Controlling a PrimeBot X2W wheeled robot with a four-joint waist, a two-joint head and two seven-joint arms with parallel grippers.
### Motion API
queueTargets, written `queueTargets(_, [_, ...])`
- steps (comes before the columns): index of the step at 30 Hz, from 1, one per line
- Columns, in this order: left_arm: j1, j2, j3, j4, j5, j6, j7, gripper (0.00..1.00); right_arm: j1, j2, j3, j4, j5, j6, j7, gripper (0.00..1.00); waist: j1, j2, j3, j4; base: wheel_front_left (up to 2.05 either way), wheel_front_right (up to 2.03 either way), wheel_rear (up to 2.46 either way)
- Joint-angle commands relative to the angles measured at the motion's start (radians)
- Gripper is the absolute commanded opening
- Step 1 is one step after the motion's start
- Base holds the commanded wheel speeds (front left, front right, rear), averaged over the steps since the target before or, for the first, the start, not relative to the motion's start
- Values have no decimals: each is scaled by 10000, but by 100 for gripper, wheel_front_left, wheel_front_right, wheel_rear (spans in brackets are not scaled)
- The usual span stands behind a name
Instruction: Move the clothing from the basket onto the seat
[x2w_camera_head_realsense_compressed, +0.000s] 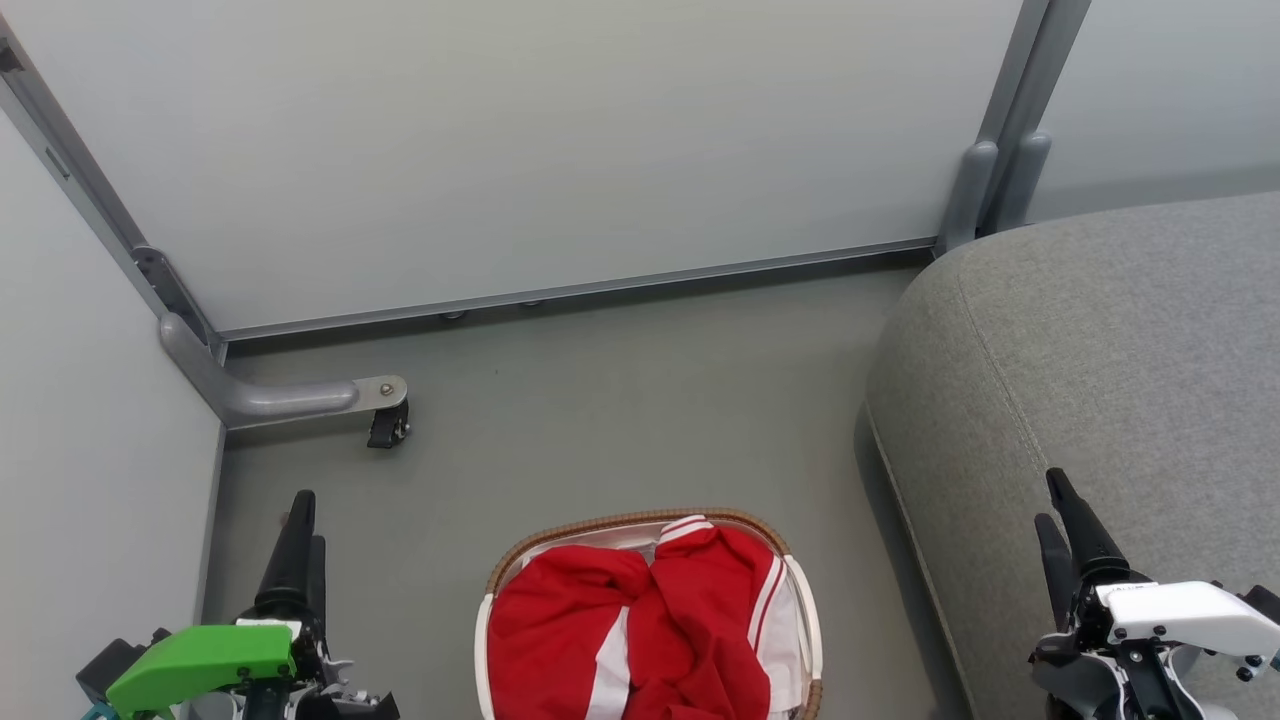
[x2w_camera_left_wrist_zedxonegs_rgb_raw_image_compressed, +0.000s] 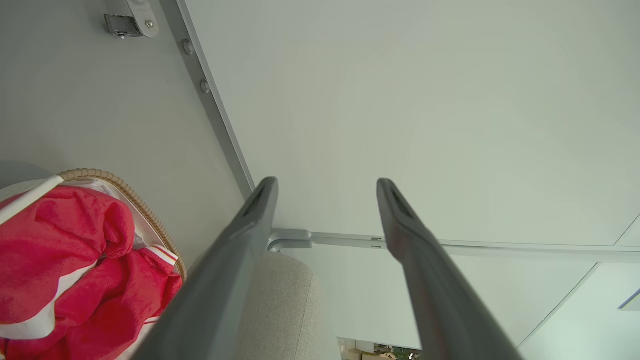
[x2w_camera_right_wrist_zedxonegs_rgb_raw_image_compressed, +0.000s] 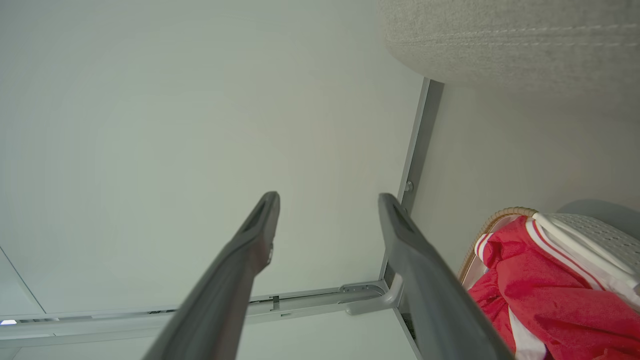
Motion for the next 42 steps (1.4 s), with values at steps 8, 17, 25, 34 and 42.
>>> queueTargets(8, [-238, 63, -160, -429, 1521, -17, -440, 100, -123, -101, -413, -298, -1610, 3, -432, 100, 0, 0, 3, 8, 0, 0, 0])
queueTargets(17, [-225, 77, -391, -787, 3367, 105, -804, 100, 21, -118, -475, -1043, -4027, 3, -798, 100, 0, 0, -7, 16, 0, 0, 0])
queueTargets(25, [-133, 89, -611, -981, 4972, 347, -1094, 100, 219, -131, -254, -1449, -5963, 3, -1089, 100, 0, 0, -16, 21, 0, 0, 0])
queueTargets(34, [75, 102, -771, -965, 6379, 500, -1399, 100, 372, -144, -126, -1538, -7528, 3, -1392, 100, 0, 0, -22, 32, 0, 0, 0])
queueTargets(42, [222, 113, -955, -773, 7457, 552, -1642, 100, 474, -155, -5, -1396, -8760, 4, -1640, 100, 0, 0, -26, 49, 0, 0, 0])
